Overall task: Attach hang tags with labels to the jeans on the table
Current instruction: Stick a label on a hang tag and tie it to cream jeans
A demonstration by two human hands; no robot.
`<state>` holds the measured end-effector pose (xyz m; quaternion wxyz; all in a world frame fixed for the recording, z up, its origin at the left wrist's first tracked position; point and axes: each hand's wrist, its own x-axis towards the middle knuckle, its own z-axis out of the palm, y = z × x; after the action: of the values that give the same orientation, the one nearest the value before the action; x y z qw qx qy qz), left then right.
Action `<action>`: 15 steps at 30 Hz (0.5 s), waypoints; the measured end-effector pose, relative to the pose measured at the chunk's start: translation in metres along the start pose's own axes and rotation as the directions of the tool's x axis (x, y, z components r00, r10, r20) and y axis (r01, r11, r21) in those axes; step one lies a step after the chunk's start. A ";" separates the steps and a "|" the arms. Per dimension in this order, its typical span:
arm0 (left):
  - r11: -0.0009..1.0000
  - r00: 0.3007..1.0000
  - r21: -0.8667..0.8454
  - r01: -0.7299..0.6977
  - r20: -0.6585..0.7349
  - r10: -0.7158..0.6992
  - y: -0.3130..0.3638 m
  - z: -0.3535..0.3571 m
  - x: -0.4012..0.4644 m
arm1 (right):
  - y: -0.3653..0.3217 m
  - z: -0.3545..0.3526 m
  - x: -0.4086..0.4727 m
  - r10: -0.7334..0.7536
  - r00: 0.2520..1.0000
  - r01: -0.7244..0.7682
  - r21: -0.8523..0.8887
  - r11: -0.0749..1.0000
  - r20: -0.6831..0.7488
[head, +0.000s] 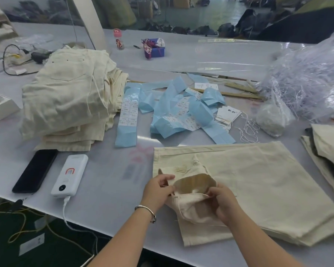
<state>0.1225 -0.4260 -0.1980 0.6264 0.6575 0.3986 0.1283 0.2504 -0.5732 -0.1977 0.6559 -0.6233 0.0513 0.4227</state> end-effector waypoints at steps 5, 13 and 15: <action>0.959 0.994 -0.277 0.065 0.102 -0.038 0.007 -0.003 -0.004 | 0.007 0.002 -0.006 -0.277 0.961 0.264 -0.271 0.926 -0.012; 0.984 0.965 -0.088 -0.152 0.200 0.167 0.017 0.003 -0.013 | 0.006 0.019 -0.025 -0.678 0.394 0.585 -0.738 -0.336 0.621; 0.978 0.966 0.064 -0.199 0.180 0.185 0.015 0.008 -0.014 | 0.001 0.021 -0.026 -0.590 0.465 0.647 -0.708 -0.282 0.660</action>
<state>0.1245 -0.4400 -0.1807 0.6158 0.7267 0.2822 0.1144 0.2234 -0.5675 -0.1789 0.2309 -0.7911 -0.5651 -0.0402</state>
